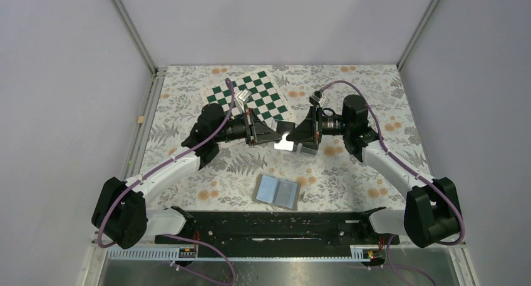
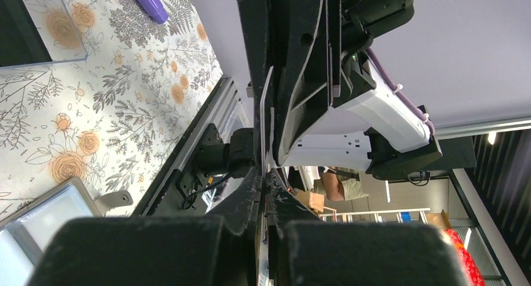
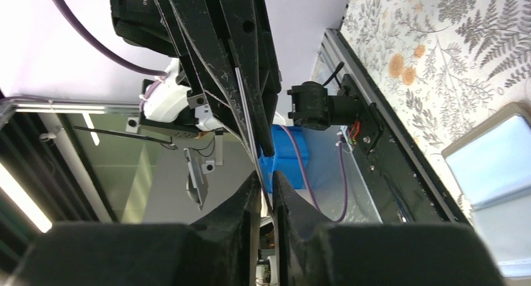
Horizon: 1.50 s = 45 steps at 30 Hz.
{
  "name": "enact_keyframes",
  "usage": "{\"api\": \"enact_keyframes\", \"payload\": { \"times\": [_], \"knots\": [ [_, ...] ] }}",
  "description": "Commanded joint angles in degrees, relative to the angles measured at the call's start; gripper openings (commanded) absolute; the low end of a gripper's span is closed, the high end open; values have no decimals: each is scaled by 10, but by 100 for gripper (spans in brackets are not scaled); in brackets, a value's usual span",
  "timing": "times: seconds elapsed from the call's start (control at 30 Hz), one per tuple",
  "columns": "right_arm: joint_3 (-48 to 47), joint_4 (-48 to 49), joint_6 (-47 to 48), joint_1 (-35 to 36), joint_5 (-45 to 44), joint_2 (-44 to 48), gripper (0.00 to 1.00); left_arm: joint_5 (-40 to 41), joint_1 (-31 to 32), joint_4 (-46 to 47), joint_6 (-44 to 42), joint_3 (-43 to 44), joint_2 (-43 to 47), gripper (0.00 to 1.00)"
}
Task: Put the credit cards into the card holder
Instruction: Pick up the credit card from the storage box, then insert the credit card into the card holder.
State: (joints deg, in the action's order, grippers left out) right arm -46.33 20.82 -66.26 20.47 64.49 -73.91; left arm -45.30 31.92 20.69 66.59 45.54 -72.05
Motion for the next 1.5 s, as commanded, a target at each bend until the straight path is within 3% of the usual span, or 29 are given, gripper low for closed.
{"api": "enact_keyframes", "payload": {
  "times": [0.0, 0.07, 0.17, 0.27, 0.33, 0.4, 0.47, 0.53, 0.6, 0.77, 1.07, 1.2, 1.47],
  "knots": [
    [7, 115, -60, 13, 24, -1, 21, -10, -1, 24, -7, -7, 13, 0],
    [10, 140, -78, 16, 22, -6, 19, -12, -1, 25, -7, -8, 13, 0],
    [16, 168, -97, 16, 21, -12, 2, -12, -1, 25, -7, -11, 14, 0],
    [17, 155, -83, 16, 24, -11, 0, -13, -1, 24, -8, -12, 14, 1],
    [17, 108, -47, 16, 16, -5, 0, -4, -1, 6, -17, -14, 20, 31],
    [9, 8, 32, 16, -4, 6, 0, 15, -1, -33, -39, -15, 30, 49],
    [-3, -125, 136, 16, -45, 20, 0, 49, -4, -107, -82, -14, 43, 59],
    [-11, -259, 230, 17, -102, 33, 0, 98, -5, -193, -120, -16, 52, 62],
    [11, -304, 261, 20, -154, 44, 0, 150, -6, -292, -155, -28, 58, 64],
    [110, -220, 234, 40, -208, 55, 0, 231, -11, -366, -186, -103, 43, 62],
    [191, -97, 210, 90, -242, 36, 0, 205, -9, -306, -163, -177, -54, 55],
    [203, -76, 215, 92, -247, 30, 0, 179, 5, -271, -134, -188, -69, 44],
    [208, -101, 248, 92, -261, 26, 0, 196, 58, -184, -20, -220, -61, 3]
  ]
}}
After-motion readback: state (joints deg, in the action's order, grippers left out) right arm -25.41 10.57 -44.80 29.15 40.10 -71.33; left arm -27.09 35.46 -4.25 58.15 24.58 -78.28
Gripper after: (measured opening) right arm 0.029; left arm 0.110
